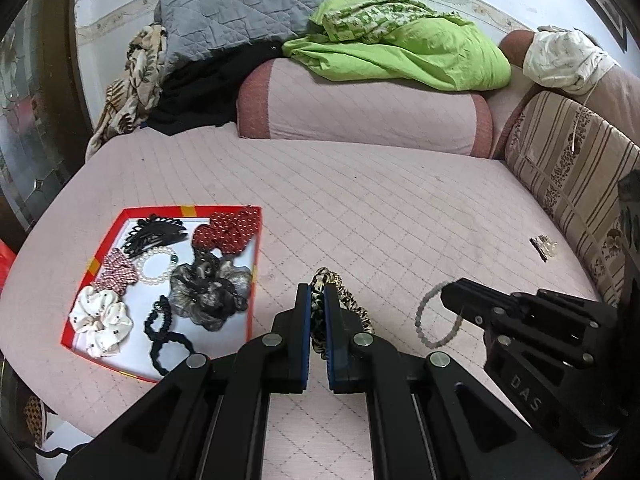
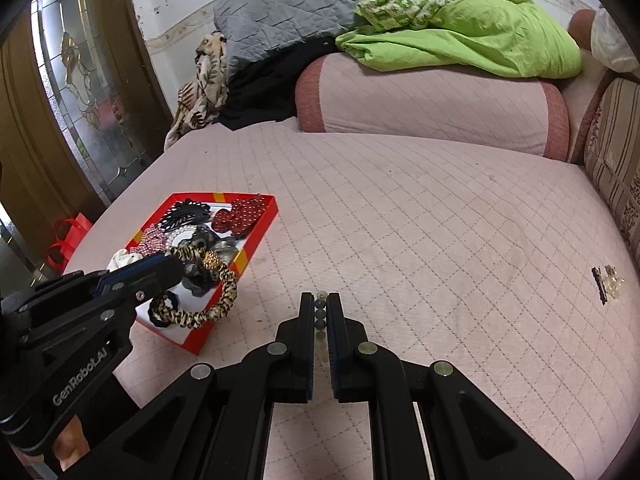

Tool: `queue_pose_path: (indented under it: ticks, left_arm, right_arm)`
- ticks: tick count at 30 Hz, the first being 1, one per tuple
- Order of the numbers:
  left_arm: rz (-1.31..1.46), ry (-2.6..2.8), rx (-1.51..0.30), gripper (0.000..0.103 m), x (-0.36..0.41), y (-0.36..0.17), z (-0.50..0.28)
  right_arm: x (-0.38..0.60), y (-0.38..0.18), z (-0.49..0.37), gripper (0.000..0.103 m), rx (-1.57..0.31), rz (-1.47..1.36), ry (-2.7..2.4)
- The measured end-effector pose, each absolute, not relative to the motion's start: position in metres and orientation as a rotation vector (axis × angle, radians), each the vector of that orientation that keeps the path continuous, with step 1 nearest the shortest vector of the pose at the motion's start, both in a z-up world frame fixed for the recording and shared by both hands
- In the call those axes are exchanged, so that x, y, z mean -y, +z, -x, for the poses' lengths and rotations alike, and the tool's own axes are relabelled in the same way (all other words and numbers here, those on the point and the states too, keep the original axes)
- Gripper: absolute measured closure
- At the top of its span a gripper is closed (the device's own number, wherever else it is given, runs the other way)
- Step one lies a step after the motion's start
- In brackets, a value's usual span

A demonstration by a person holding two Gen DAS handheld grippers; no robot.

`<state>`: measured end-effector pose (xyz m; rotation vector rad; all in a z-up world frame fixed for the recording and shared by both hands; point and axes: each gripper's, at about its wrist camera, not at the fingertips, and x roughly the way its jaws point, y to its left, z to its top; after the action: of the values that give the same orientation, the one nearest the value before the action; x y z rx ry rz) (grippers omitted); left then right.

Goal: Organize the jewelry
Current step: 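Carry both bracelets over the red-rimmed tray with both tools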

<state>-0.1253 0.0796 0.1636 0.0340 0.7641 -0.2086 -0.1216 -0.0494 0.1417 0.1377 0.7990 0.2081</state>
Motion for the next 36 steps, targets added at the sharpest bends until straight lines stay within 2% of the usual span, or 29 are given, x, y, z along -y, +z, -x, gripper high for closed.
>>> queue_pose_path:
  ticks: [16, 36]
  left_arm:
    - [0.031, -0.141, -0.750, 0.097, -0.127, 0.176, 0.109]
    - [0.123, -0.065, -0.808, 0.097, -0.237, 0.181, 0.047]
  right_arm:
    - [0.021, 0.162, 0.109, 0.096, -0.781, -0.117, 0.286]
    - [-0.054, 0.168, 0.063, 0.096, -0.824, -0.102, 0.489]
